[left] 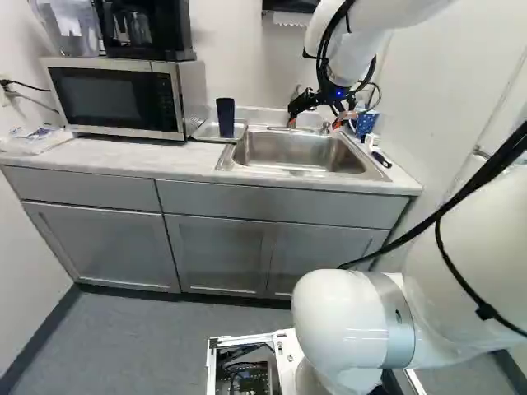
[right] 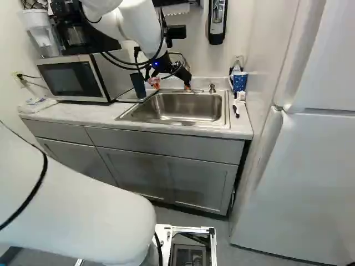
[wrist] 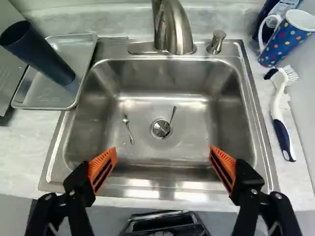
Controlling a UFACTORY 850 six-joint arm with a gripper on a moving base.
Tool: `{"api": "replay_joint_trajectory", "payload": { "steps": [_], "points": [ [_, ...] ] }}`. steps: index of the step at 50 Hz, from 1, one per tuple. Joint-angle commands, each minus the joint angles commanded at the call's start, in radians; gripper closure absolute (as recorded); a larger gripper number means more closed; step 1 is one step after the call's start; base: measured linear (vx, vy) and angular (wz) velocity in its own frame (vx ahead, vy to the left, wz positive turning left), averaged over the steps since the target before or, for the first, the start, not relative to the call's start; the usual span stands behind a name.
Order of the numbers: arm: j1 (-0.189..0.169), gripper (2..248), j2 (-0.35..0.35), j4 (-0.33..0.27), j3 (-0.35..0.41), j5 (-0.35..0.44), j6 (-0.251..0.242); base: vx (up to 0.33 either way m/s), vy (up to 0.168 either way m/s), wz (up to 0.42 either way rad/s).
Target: Rinse the cup and place it in the tray
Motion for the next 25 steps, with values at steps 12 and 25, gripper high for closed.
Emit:
{"api": "replay_joint_trajectory", "payload": {
  "steps": [12, 25],
  "points": [
    [0.000, 3, 0.000, 0.000, 0.000, 0.000, 0.000, -0.090, 0.066, -0.200],
    [0.000, 3, 0.000, 0.000, 0.000, 0.000, 0.000, -0.124, 0.071, -0.218]
  ]
}}
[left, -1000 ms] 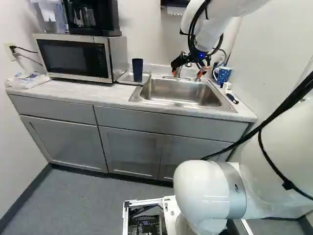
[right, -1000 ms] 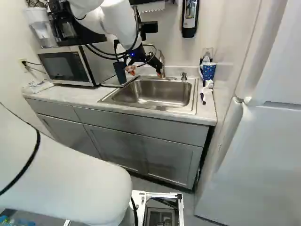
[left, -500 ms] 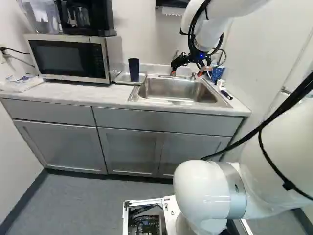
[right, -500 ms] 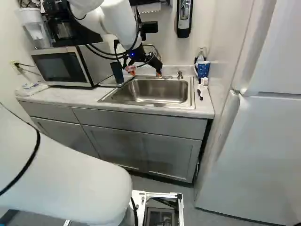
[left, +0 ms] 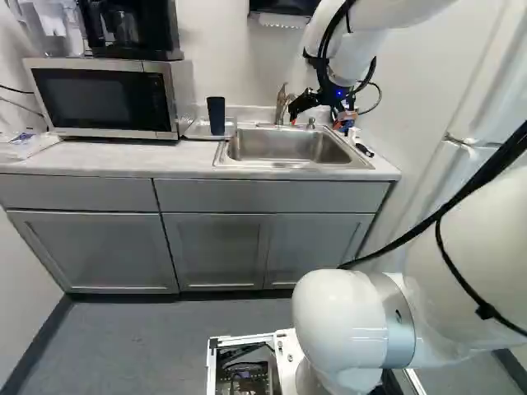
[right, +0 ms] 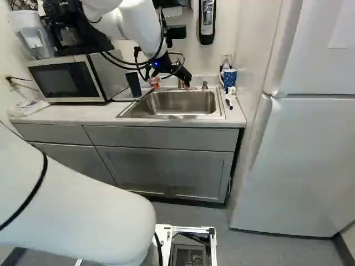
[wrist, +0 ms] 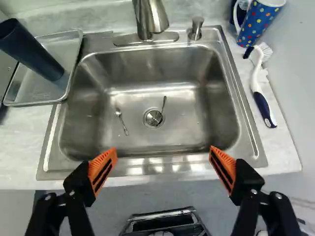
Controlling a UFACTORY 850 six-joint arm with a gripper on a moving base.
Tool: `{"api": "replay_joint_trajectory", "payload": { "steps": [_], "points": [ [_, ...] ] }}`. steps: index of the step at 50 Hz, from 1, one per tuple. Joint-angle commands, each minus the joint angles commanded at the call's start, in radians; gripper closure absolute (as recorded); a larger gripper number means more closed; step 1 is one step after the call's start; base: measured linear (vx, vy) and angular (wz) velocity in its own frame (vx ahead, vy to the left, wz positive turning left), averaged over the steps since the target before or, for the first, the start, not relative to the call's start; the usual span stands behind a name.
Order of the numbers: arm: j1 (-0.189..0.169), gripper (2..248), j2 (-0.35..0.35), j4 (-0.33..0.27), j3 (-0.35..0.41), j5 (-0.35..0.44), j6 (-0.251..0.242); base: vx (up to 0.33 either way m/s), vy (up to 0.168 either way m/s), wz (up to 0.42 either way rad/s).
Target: Rinse the cup and place it in the tray
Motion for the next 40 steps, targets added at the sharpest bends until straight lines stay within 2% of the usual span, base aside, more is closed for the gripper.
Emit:
{"api": "replay_joint_trajectory", "payload": {
  "steps": [8, 40],
  "points": [
    [0.000, 3, 0.000, 0.000, 0.000, 0.000, 0.000, -0.146, 0.068, -0.165],
    [0.000, 3, 0.000, 0.000, 0.000, 0.000, 0.000, -0.142, 0.059, 0.000]
  ]
}}
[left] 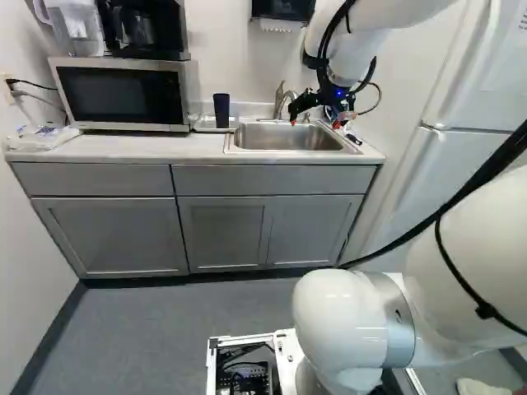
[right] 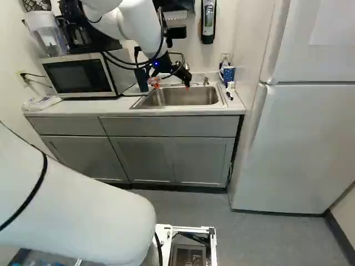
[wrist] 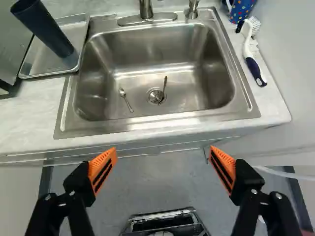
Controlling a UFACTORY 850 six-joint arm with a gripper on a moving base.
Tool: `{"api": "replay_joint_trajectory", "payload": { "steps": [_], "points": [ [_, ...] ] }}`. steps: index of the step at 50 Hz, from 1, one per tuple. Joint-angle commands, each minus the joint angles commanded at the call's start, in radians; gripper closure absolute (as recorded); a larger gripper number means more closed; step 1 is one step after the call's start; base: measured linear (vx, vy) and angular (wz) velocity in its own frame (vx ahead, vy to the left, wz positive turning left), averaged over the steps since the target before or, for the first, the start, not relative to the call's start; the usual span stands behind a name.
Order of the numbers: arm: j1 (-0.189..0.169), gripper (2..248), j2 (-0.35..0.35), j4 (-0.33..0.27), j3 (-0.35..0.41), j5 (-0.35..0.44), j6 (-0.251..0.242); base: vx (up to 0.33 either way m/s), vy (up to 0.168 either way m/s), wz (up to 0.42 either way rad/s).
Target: Rinse the cup and place it in the tray
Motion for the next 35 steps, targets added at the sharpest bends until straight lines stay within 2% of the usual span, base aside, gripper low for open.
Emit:
{"api": "replay_joint_trajectory", "payload": {
  "steps": [35],
  "points": [
    [0.000, 3, 0.000, 0.000, 0.000, 0.000, 0.000, -0.121, 0.044, 0.001]
  ]
}}
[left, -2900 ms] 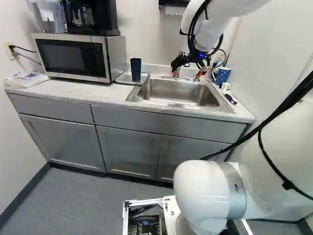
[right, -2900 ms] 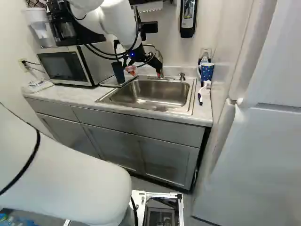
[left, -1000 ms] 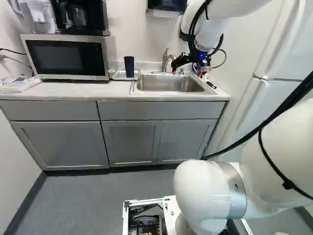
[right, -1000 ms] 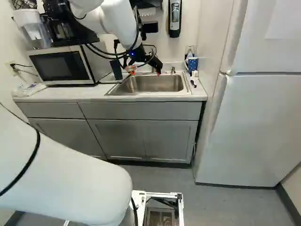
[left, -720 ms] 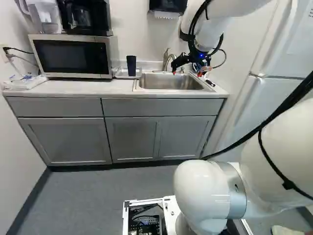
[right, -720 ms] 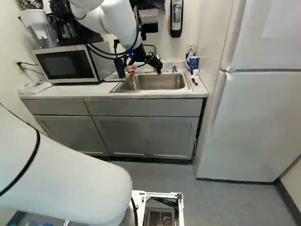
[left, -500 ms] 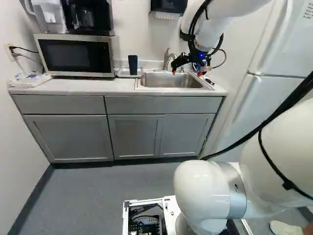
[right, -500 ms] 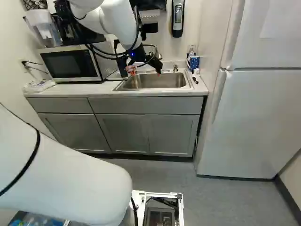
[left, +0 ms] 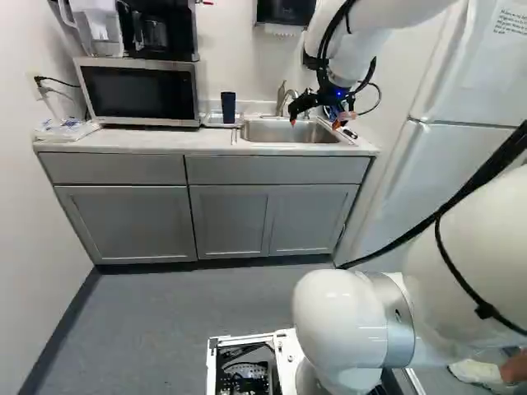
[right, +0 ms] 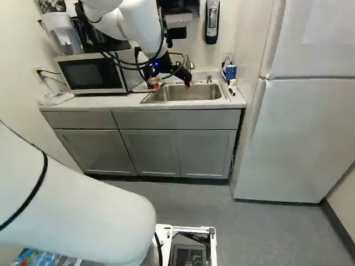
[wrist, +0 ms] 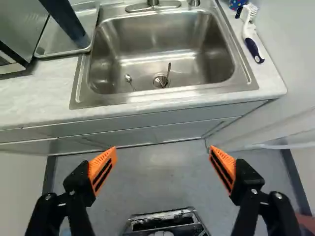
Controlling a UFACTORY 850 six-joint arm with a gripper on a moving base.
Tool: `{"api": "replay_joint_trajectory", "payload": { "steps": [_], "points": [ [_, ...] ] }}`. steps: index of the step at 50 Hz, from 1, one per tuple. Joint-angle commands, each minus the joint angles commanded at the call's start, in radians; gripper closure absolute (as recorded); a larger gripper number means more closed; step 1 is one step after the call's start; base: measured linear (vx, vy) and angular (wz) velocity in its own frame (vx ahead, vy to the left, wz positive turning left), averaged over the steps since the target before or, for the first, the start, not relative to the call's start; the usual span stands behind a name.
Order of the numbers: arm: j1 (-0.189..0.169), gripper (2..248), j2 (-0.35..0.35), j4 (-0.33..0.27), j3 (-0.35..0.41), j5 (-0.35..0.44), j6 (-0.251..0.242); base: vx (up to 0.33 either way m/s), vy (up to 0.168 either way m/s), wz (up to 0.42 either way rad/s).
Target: Rinse the cup and place it in the tray
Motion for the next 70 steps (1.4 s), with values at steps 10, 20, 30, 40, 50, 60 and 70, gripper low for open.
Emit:
{"api": "replay_joint_trajectory", "payload": {
  "steps": [10, 20, 30, 40, 50, 60, 70],
  "points": [
    [0.000, 3, 0.000, 0.000, 0.000, 0.000, 0.000, 0.001, 0.001, 0.001],
    [0.000, 3, 0.000, 0.000, 0.000, 0.000, 0.000, 0.000, 0.000, 0.000],
    [0.001, 3, 0.000, 0.000, 0.003, 0.005, 0.000, 0.000, 0.000, 0.000],
    [0.002, 3, 0.000, -0.001, 0.013, 0.022, 0.001, 0.000, 0.000, 0.000],
    [0.006, 3, 0.000, -0.002, 0.030, 0.050, 0.002, 0.000, 0.000, 0.000],
    [0.010, 3, 0.000, -0.004, 0.054, 0.088, 0.004, 0.000, 0.000, 0.000],
    [0.016, 3, 0.000, -0.006, 0.084, 0.138, 0.006, 0.000, 0.000, 0.000]
  ]
}}
